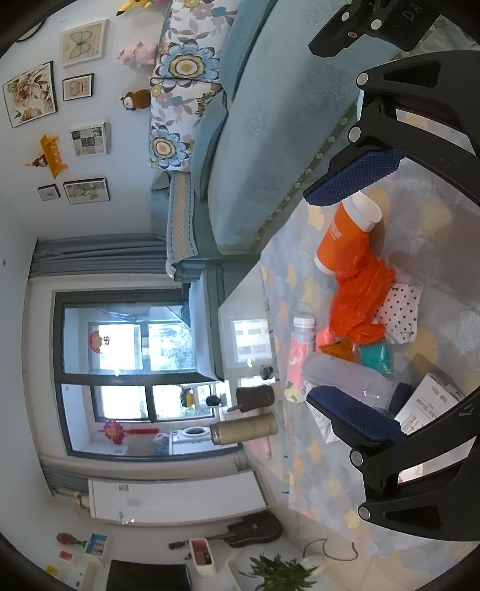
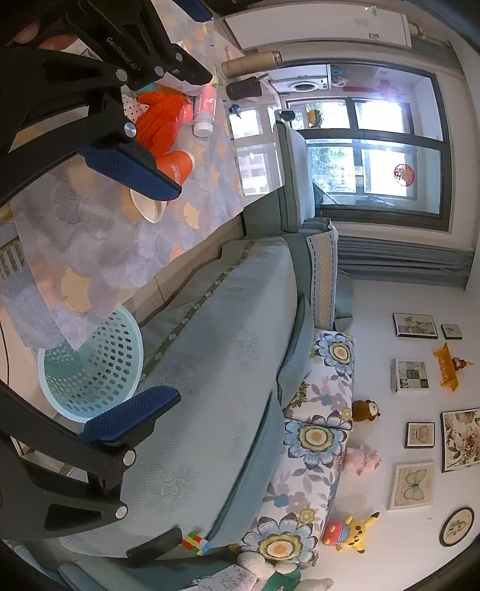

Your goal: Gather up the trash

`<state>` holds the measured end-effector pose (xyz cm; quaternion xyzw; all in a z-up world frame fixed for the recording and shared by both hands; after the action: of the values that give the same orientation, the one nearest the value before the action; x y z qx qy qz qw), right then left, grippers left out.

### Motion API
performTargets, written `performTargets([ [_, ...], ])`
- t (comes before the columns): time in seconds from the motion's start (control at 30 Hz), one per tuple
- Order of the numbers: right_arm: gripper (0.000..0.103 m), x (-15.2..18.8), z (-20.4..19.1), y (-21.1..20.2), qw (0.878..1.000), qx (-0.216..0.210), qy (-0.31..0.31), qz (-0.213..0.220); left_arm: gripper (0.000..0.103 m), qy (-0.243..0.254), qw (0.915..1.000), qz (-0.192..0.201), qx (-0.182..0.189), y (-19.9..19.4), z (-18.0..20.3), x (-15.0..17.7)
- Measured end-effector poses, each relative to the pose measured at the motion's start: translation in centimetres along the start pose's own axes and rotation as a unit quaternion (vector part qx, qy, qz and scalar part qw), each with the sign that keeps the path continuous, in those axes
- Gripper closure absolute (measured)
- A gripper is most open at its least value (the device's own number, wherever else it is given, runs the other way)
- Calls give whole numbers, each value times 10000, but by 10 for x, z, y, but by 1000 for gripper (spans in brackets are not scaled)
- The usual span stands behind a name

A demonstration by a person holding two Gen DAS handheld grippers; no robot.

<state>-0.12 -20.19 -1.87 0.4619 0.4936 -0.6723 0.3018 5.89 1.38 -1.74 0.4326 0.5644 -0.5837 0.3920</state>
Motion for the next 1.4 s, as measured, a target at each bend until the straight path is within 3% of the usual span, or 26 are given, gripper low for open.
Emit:
performTargets([
  [1.0, 7, 3, -3, 3, 10000, -59, -34, 9, 8, 80, 9999, 76, -15, -4, 4, -2],
  [1.4, 7, 5, -5, 3, 9999, -93, -10, -37, 8, -221, 9997, -17, 131, 2, -8, 0],
])
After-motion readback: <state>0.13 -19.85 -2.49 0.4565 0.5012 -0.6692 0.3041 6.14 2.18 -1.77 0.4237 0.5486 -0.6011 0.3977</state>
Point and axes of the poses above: each gripper's, at about its wrist camera, not at the fingertips, and y roughly the way its jaws point, z to its right, x to its underside, the point moved 7 cm from there along y, roughly the way its jaws point, and after that the axes turned 4 degrees about x, right-handed, at the moved point
